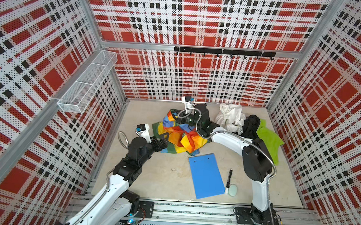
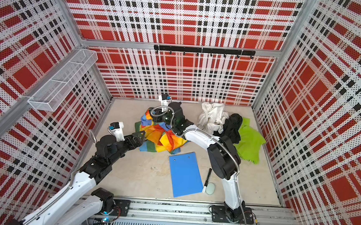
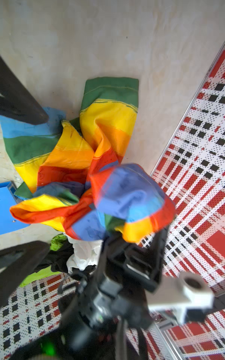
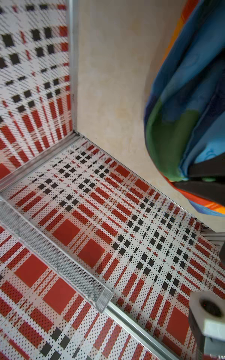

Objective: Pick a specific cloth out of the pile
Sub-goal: 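Lay the jacket on the table with both grippers and bunch it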

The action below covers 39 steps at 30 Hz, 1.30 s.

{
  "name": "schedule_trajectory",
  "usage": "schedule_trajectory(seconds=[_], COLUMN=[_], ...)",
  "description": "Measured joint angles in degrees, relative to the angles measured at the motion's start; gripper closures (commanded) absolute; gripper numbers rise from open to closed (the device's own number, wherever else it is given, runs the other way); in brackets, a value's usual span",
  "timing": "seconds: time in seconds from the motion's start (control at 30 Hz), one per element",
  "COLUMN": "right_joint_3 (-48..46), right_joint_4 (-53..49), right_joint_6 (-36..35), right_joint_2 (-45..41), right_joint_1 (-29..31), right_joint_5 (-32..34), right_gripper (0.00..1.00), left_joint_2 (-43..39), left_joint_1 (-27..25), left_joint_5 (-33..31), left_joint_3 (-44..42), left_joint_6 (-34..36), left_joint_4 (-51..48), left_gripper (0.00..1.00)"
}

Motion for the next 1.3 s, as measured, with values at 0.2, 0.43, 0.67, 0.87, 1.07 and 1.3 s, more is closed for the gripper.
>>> schedule_trajectory(seconds=[0.2, 0.43, 0.67, 0.87, 1.07, 1.3], right_joint_3=[-3.6, -8.5, -18.0, -25.0, -31.2, -32.1], right_joint_4=[1.3, -4.2, -12.3, -15.5, -17.2, -14.1], right_joint_6=[2.6, 0.7, -4.2, -7.4, -7.3, -4.8], right_joint_2=[4.9, 0.2, -19.4, -29.0, -23.7, -12.3], right_joint_1=[2.7, 2.1, -0.5, -5.3, -9.9, -8.9], right_joint_5=[1.5, 5.6, 13.8, 17.7, 18.1, 16.9], right_gripper=[0.8, 0.29, 0.07, 0.0, 0.04, 0.3], left_joint_2=[-0.9, 4.0, 13.6, 24.7, 31.9, 38.4], left_joint_1=[1.0, 1.3, 0.9, -0.3, 1.9, 2.4], left_joint_5=[-1.2, 0.5, 3.2, 3.4, 5.2, 8.0], left_joint_3=[-0.2, -0.9, -0.9, 1.9, 3.6, 4.3], left_joint_6=[-0.2, 0.3, 2.0, 4.5, 5.1, 4.4], left_joint_4=[-1.2, -0.5, 3.0, 4.3, 9.0, 13.2], left_gripper=[0.07, 0.07, 0.01, 0.01, 0.01, 0.15])
